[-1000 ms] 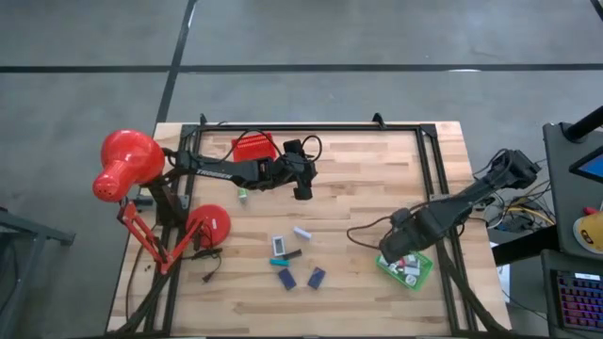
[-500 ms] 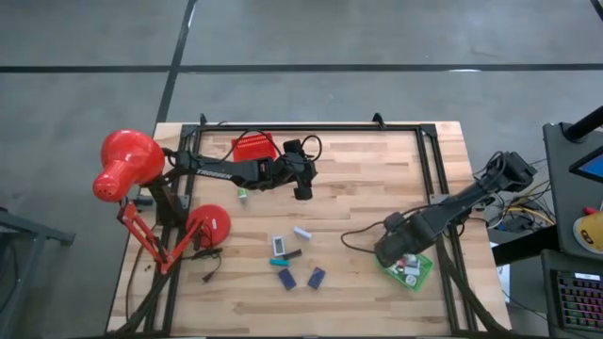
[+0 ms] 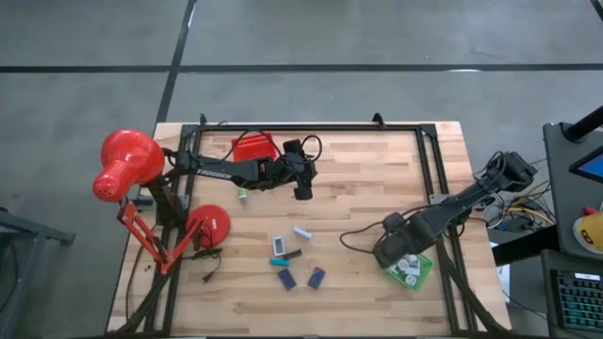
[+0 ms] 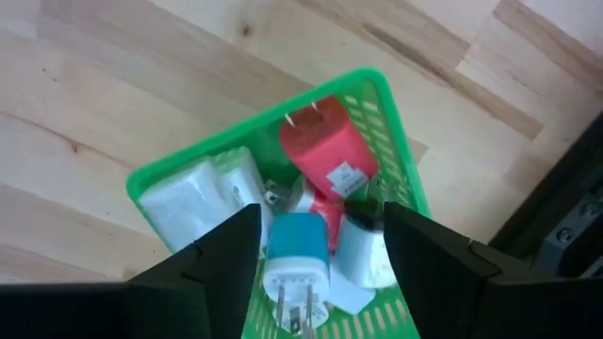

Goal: Pick & Place Office items
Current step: Put the right green charger adapter into the green bin

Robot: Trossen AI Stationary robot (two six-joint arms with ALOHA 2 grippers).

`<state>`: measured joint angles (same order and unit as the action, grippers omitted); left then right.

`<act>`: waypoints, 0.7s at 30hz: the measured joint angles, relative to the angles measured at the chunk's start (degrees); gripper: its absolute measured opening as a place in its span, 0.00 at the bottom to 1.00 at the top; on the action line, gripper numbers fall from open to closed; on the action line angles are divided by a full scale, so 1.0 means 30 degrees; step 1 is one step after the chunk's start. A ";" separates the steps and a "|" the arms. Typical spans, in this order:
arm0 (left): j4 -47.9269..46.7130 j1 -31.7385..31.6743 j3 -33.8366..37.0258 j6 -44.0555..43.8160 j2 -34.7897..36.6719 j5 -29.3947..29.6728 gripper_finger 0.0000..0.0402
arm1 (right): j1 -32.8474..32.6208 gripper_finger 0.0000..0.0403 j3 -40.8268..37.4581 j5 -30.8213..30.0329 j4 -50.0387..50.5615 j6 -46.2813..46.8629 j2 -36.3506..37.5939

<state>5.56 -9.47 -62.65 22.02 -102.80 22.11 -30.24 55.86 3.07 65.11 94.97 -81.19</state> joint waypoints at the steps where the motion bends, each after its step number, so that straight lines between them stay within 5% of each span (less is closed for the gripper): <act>1: 0.0000 0.0000 0.0000 0.0005 0.0000 -0.0005 0.65 | 0.0003 0.56 0.0000 -0.0036 0.0000 -0.0010 0.0000; 9: -0.0007 0.0000 0.0000 0.0007 0.0000 0.0000 0.65 | 0.0007 0.63 -0.0007 -0.0185 0.0013 -0.0019 0.0000; 21: -0.2276 0.0000 -0.0310 0.0442 0.0184 0.0828 0.65 | 0.0080 0.59 0.0364 -0.3398 -0.0012 -0.1355 0.0044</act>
<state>-1.26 -9.47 -63.58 23.35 -102.25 24.59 -30.00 56.95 -7.13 65.07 90.90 -81.06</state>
